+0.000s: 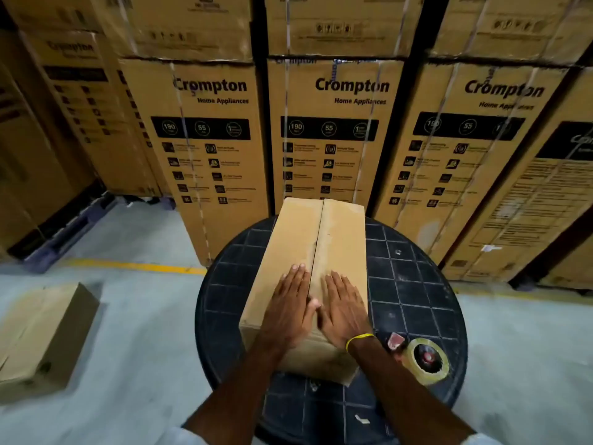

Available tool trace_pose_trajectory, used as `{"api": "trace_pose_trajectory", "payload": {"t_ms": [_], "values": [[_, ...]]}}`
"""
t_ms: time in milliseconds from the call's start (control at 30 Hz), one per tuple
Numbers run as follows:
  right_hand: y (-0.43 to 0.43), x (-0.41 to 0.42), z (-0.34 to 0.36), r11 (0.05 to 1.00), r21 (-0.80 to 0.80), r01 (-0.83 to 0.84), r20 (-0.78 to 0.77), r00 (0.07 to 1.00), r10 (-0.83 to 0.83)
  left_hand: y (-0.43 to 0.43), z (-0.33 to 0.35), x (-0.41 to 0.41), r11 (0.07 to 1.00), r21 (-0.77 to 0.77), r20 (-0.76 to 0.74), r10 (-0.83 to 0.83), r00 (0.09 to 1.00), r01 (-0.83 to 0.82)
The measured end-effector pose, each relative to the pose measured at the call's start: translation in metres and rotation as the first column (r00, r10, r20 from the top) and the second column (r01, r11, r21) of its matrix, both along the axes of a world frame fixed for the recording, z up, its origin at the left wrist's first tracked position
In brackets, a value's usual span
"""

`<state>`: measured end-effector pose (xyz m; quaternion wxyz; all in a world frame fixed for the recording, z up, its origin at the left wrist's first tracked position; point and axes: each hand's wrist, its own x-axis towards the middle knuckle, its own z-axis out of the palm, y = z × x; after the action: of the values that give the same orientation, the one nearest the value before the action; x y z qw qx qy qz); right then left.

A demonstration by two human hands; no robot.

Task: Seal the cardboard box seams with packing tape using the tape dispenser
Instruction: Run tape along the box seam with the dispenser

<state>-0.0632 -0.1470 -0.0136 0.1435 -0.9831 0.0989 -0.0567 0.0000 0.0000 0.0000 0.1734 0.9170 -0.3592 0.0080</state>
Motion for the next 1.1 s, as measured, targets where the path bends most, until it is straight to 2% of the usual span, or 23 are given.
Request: {"api": "trace_pose_trajectory", "payload": {"t_ms": [233,467,633,700,833,933,967,1033,1067,1100], "values": [[-0.007,-0.004,-0.011,0.999,0.030,0.037,-0.036,0.999,-0.036,-0.007,-0.024,-0.008,0.997,0.080,-0.033,-0.019,0.999,0.021],[-0.011,-0.007,-0.021,0.992,-0.003,0.130,-0.185,0.974,-0.128,-0.011,-0.040,-0.015,0.989,0.142,-0.095,-0.016,0.995,0.029],[0.002,-0.014,-0.021,0.984,0.008,0.177,-0.199,0.965,-0.172,-0.023,-0.010,-0.007,0.993,-0.051,-0.066,0.101,0.993,-0.104],[0.018,-0.019,-0.027,0.981,0.006,0.192,-0.168,0.968,-0.188,-0.030,0.002,-0.002,0.980,-0.072,-0.092,0.179,0.980,-0.186],[0.072,-0.037,-0.035,0.974,0.051,0.223,-0.153,0.965,-0.213,-0.048,0.000,0.012,0.935,0.146,-0.341,0.355,0.871,-0.324],[0.102,-0.059,-0.030,0.997,0.048,0.067,-0.106,0.993,-0.061,-0.050,-0.007,0.006,0.896,0.281,-0.382,0.432,0.817,-0.343],[0.099,-0.065,-0.031,0.995,0.096,-0.012,-0.053,0.998,0.017,-0.047,-0.011,0.002,0.893,0.289,-0.368,0.436,0.822,-0.344],[0.075,-0.076,-0.027,0.923,0.360,-0.134,0.079,0.990,0.113,-0.040,-0.017,-0.002,0.905,0.246,-0.334,0.416,0.846,-0.348],[0.060,-0.084,-0.028,0.842,0.526,-0.123,0.153,0.987,0.049,-0.037,-0.020,-0.002,0.911,0.225,-0.318,0.405,0.857,-0.346],[0.043,-0.091,-0.033,0.717,0.695,-0.053,0.199,0.973,-0.121,-0.036,-0.022,-0.001,0.914,0.215,-0.300,0.397,0.867,-0.344]]}}
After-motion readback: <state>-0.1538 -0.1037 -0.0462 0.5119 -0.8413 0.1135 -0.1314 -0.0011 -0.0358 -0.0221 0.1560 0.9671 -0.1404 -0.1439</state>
